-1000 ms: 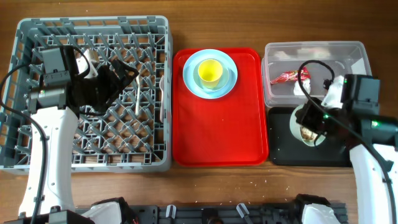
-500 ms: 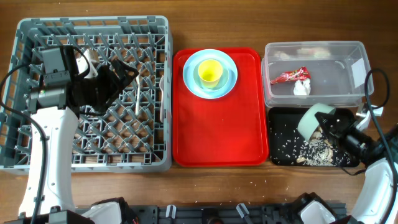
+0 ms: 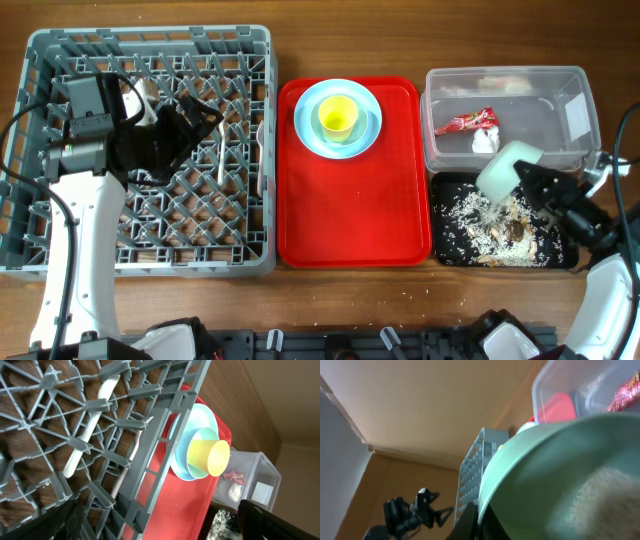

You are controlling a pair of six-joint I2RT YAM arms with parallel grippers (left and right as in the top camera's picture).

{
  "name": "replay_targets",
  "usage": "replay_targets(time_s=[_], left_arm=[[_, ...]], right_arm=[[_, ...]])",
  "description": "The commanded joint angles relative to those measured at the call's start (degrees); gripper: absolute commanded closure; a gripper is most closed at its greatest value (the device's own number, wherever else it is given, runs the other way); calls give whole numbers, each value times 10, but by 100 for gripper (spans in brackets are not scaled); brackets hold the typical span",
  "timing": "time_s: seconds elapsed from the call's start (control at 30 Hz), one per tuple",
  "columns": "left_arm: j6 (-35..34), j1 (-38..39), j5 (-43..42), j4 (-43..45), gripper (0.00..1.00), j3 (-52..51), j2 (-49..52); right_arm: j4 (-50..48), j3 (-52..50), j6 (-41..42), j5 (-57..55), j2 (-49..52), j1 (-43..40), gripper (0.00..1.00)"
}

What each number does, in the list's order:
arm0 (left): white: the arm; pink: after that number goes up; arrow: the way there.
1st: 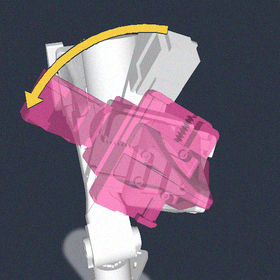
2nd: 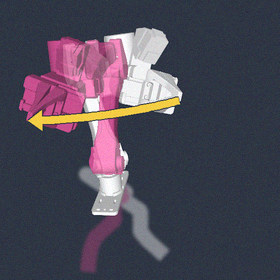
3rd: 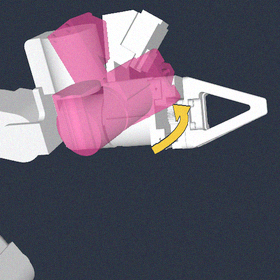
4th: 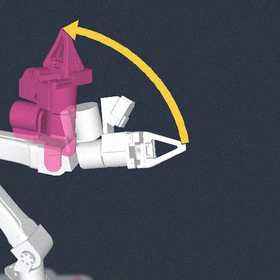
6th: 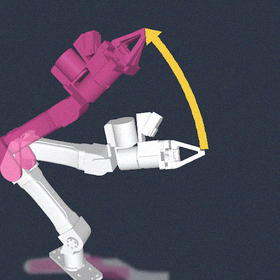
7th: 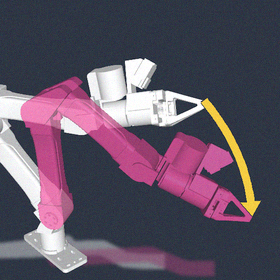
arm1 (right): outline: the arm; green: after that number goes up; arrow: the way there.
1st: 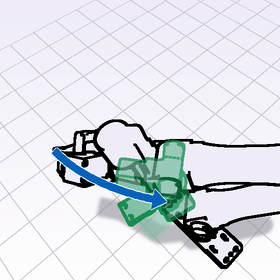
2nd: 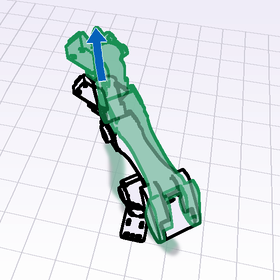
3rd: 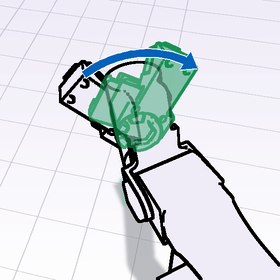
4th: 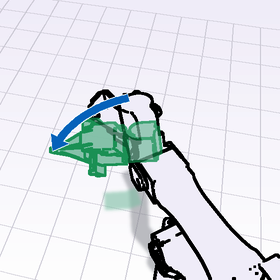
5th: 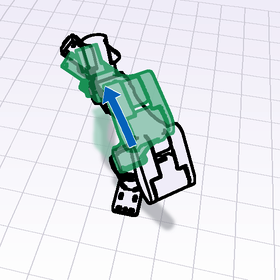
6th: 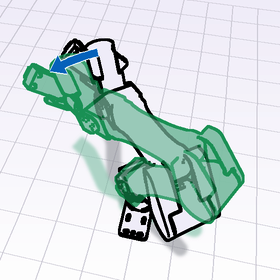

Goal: Sort waste into correct bins and load items into the dishwasher rack
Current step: 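Tip the green bowl over the black tray to empty the food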

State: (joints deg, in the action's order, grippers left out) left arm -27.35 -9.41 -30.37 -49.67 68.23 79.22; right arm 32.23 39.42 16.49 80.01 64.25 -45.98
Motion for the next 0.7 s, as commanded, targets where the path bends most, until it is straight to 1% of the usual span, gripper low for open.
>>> replay_targets(time_s=[0.0,0.03,0.1,0.17,0.23,0.33,0.37,0.43,0.47,0.5,0.57,0.6,0.63,0.67], left_arm=[[-3,-2,-9,2,0,6,-1],[-3,-2,-9,2,0,6,-1],[-3,-2,-9,2,0,6,-1],[-3,-2,-9,2,0,6,-1],[-3,-2,-9,2,0,6,-1],[-3,-2,-9,2,0,6,-1],[-3,-2,-9,2,0,6,-1],[-3,-2,-9,2,0,6,-1],[-3,-2,-9,2,0,6,-1],[-3,-2,-9,2,0,6,-1],[-3,-2,-9,2,0,6,-1],[-3,-2,-9,2,0,6,-1],[-3,-2,-9,2,0,6,-1],[-3,-2,-9,2,0,6,-1]], right_arm=[[-2,2,29,57,2,-4,95],[2,2,25,74,2,-4,96],[15,2,32,72,2,-4,96],[20,2,33,38,2,-4,96],[49,2,30,47,1,-4,96],[45,2,32,90,2,-4,96],[31,2,33,62,2,-4,96],[54,2,44,75,1,-4,96],[35,2,45,66,2,-4,96],[45,2,45,103,2,-4,96],[7,2,47,79,2,-4,96],[16,2,69,89,2,-4,96],[-23,2,79,73,2,-4,96],[-28,2,87,65,1,-4,96]])
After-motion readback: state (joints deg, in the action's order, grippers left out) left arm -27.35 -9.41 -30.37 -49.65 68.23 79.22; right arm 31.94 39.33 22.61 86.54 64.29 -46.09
